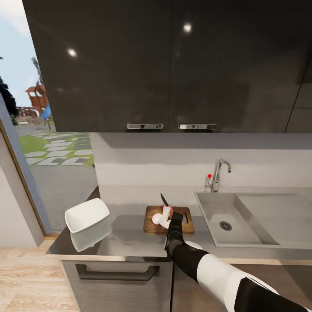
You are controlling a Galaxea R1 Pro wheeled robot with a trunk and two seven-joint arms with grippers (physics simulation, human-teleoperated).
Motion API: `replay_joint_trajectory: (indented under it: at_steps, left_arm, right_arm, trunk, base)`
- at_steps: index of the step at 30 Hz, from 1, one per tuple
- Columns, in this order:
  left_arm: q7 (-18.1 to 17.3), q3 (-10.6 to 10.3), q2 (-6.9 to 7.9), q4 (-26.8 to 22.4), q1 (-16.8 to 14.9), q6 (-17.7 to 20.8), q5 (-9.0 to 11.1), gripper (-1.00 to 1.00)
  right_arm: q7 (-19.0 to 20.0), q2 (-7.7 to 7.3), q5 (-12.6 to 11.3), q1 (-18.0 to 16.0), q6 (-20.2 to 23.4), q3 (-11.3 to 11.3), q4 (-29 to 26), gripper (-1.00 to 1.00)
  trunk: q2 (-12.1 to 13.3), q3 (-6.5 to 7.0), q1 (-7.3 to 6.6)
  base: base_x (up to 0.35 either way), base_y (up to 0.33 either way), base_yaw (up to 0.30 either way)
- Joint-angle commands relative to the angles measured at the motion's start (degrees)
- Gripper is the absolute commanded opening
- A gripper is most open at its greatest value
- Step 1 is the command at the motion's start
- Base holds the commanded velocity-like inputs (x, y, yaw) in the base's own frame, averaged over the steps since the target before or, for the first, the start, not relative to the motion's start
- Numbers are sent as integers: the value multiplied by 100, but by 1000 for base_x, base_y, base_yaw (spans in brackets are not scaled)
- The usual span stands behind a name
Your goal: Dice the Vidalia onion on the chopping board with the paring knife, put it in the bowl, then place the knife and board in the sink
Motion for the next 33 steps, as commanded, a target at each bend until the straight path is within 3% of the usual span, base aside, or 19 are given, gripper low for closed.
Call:
replay_joint_trajectory:
  at_steps: [1, 10, 33]
  left_arm:
    - [-19, -42, -4, 23, -6, -35, 46, 100]
    - [-19, -42, -4, 23, -6, -35, 46, 100]
    - [-19, -42, -3, 23, -6, -35, 46, 100]
  right_arm:
    - [-18, 0, 18, -5, 41, 34, 1, -100]
    - [-42, 0, 25, -4, 41, 34, -1, -100]
    - [1, 0, -17, -5, 36, 60, 103, -100]
  trunk:
    - [-5, -2, 2]
    - [-5, -2, 2]
    - [-5, -2, 2]
  base:
    - [0, -94, 0]
    - [0, -119, 0]
    - [0, -3, 0]
